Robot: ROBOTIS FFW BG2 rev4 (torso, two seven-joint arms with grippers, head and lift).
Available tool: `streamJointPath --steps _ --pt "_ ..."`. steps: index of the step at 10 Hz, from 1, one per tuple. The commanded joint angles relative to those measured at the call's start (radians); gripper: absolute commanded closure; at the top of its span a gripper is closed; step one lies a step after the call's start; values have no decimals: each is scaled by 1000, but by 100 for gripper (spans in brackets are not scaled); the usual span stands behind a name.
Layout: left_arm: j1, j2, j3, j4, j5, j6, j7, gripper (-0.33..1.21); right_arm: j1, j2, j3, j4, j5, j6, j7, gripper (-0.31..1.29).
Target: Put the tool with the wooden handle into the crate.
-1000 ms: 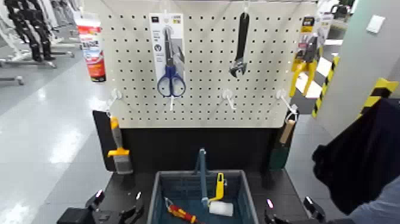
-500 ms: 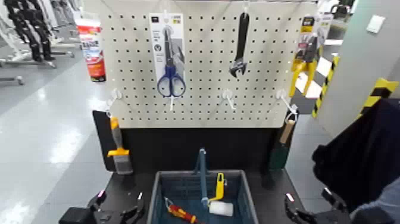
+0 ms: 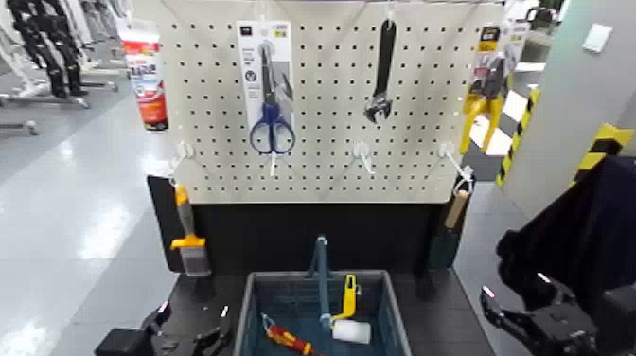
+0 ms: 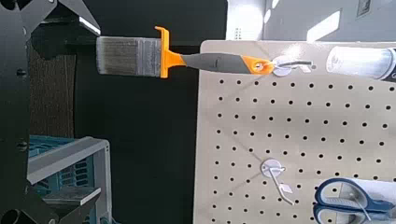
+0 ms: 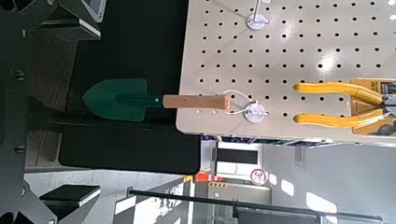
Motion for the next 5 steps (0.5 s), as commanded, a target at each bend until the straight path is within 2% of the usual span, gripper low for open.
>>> streamJointPath --steps 1,5 --pt "2 0 0 0 5 0 -1 12 -79 -46 -2 60 -6 30 44 14" --pt "0 -2 -3 0 8 0 -4 12 -220 -149 36 201 -43 68 141 14"
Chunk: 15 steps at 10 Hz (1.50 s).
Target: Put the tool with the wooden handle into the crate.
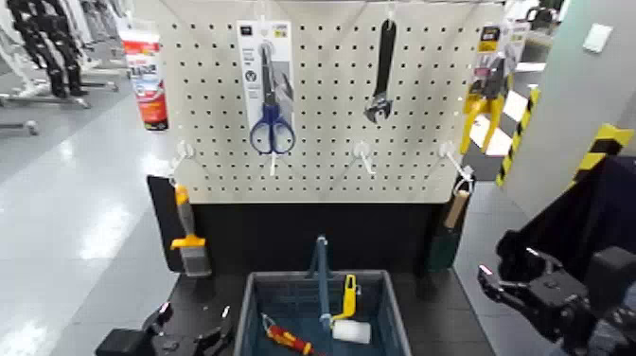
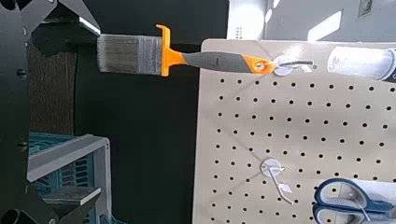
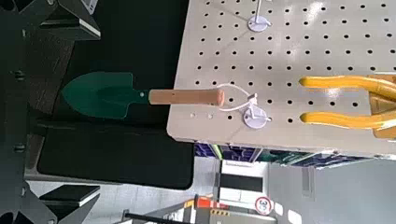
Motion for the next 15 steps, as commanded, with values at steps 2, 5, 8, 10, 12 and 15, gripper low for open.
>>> streamJointPath --steps 2,5,8,10,12,15 --pt "0 0 0 0 2 0 -1 12 -115 -82 52 123 -29 28 54 14" --pt "-2 -1 0 1 2 0 -3 12 -197 -121 119 209 -32 11 71 14" --pt "-5 -3 0 5 2 -3 -5 12 -282 -143 179 310 -43 -28 74 14" --pt "-10 -3 0 8 4 -5 -9 12 -331 -146 210 385 -55 -55 89 14" --pt "-13 -6 1 14 2 -5 -17 12 -363 -149 242 430 -69 -71 97 18" --pt "-19 -8 3 20 4 -8 -26 12 -404 -157 285 465 -76 -84 103 36"
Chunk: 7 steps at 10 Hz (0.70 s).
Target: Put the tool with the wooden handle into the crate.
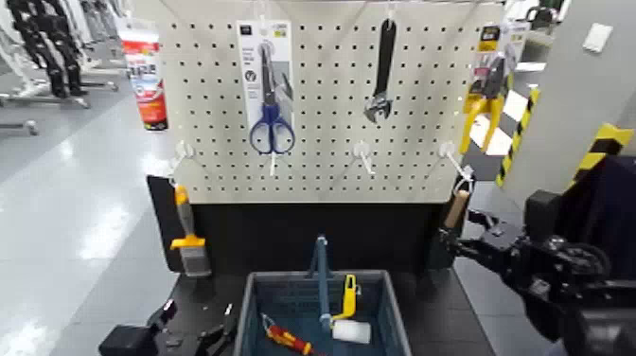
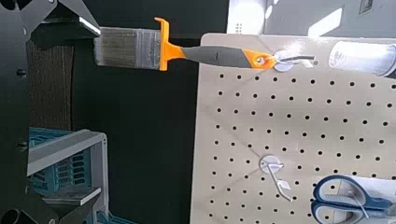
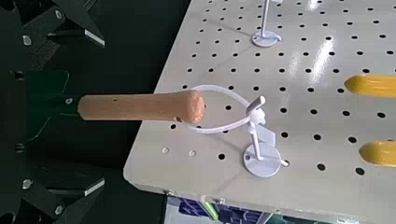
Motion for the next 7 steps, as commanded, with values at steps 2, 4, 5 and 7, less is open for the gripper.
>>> streamJointPath --steps 2,4,5,7 --pt "-2 -2 2 6 2 -5 -6 12 -17 -2 27 -2 6 9 -5 94" --pt "-2 -2 3 7 2 -6 -7 12 -13 2 28 -15 18 20 -15 120" --pt "-1 -2 2 9 4 -6 -9 12 -7 2 25 -22 18 21 -23 120" --pt "-1 -2 3 9 5 -8 -9 13 6 5 17 -29 20 23 -28 124"
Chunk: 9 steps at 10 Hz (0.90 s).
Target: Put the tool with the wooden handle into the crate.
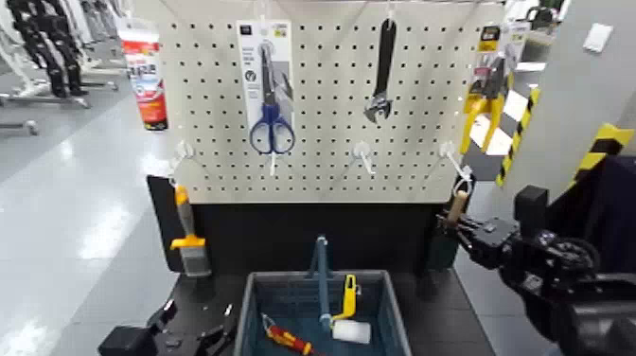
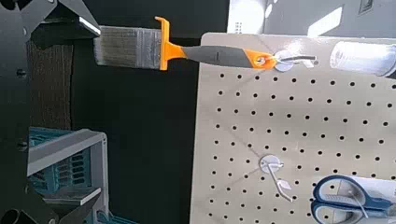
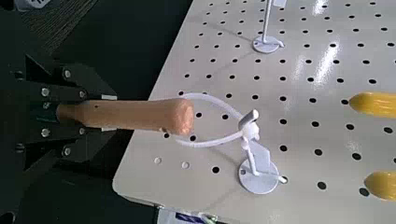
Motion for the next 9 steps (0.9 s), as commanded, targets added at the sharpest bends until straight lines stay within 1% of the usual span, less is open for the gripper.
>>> streamJointPath --steps 1,3,6,8,9 --pt "2 0 0 2 2 -1 0 13 14 5 -10 -14 1 4 -7 124" --pt "3 0 0 2 3 -2 0 13 34 16 -33 -38 0 0 -7 124" --pt "3 -1 0 2 3 -4 0 13 69 34 -53 -115 0 8 -16 124" --pt "3 -1 -1 3 3 -4 0 13 89 43 -58 -167 3 36 -18 124" --pt "5 -1 -1 2 3 -5 0 13 103 53 -61 -207 4 54 -19 124"
